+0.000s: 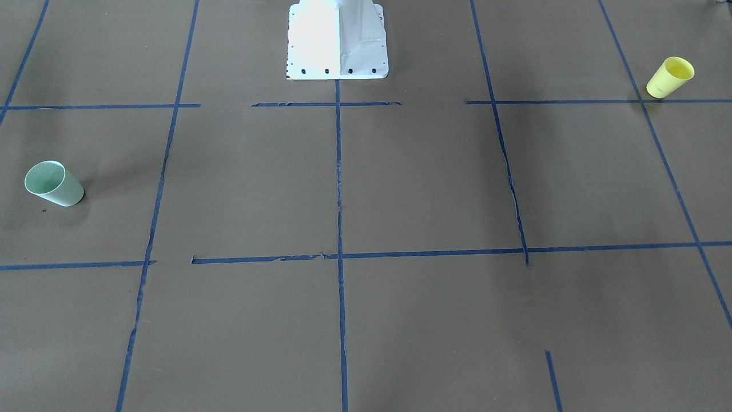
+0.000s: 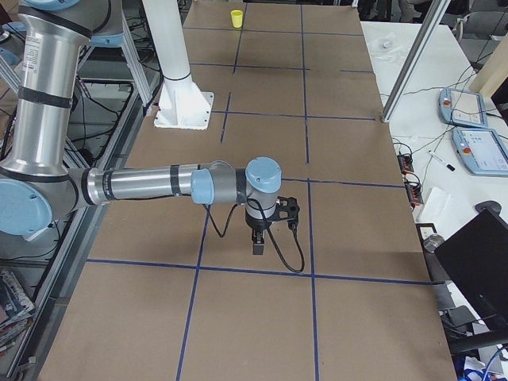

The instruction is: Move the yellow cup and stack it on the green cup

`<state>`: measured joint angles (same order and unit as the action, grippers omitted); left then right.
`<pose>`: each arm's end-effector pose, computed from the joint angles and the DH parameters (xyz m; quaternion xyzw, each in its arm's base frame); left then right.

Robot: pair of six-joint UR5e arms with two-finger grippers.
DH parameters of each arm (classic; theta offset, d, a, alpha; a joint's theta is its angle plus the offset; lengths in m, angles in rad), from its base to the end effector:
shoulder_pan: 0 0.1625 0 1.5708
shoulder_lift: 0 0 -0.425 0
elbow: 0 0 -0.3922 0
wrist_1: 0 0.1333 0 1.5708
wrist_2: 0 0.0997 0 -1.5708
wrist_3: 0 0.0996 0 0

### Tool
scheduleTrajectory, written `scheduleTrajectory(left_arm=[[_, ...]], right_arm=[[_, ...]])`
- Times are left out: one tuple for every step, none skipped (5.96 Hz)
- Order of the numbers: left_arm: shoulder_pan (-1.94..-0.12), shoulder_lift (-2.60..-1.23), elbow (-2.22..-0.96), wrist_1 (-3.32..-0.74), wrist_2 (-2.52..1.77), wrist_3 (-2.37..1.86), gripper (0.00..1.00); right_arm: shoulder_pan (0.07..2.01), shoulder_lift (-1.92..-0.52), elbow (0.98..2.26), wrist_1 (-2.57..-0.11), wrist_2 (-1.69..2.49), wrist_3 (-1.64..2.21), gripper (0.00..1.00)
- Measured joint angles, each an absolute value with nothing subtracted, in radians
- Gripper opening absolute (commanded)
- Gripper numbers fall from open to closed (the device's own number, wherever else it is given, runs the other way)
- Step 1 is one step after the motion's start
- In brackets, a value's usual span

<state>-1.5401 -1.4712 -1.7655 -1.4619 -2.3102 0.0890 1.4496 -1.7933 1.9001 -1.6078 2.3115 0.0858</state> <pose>-0.0524 -0.4487 0.6231 0.0041 0.3614 0.0533 0.9309 0.0172 -0.4058 0.6016 -0.0050 -0.3631 -0.0291 0.9313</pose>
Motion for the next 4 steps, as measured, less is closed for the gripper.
scheduleTrajectory(left_arm=[[-1.540, -1.471, -1.768, -1.461, -2.311, 0.089, 1.00], [-1.538, -1.471, -1.769, -1.462, -2.307, 0.089, 1.00], [-1.534, -1.478, -1.770, -1.466, -2.301, 0.086, 1.00], [-1.533, -1.513, -1.777, -1.481, -2.290, 0.082, 1.00]], right_arm=[[1.450, -1.793, 1.901, -1.608, 2.312, 0.086, 1.00], [1.450, -1.793, 1.902, -1.608, 2.311, 0.086, 1.00], [1.450, -1.794, 1.903, -1.608, 2.311, 0.086, 1.00], [1.450, -1.794, 1.903, -1.608, 2.311, 0.086, 1.00]])
